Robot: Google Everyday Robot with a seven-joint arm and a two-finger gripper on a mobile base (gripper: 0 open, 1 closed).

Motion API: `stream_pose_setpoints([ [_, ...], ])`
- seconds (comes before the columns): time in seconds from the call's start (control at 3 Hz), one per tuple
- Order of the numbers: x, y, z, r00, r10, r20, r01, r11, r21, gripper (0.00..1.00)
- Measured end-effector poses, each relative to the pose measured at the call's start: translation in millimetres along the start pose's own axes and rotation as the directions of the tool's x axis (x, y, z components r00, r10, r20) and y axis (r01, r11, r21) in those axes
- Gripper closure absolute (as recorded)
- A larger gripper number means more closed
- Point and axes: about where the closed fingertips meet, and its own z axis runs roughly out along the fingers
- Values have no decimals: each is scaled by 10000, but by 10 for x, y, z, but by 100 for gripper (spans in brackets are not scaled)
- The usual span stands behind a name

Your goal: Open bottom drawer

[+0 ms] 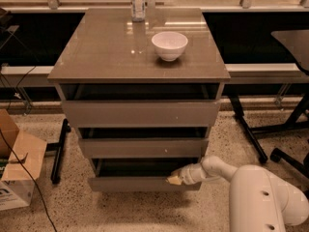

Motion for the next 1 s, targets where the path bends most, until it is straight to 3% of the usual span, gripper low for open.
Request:
stream_pose_setpoints([
  [0.33,131,205,64,9997,86,-246,-96,9992,-380,38],
  [0.67,131,205,64,9997,87,-247,-96,9992,-380,15],
  [1.0,131,205,65,9997,87,-247,-96,9992,-381,0],
])
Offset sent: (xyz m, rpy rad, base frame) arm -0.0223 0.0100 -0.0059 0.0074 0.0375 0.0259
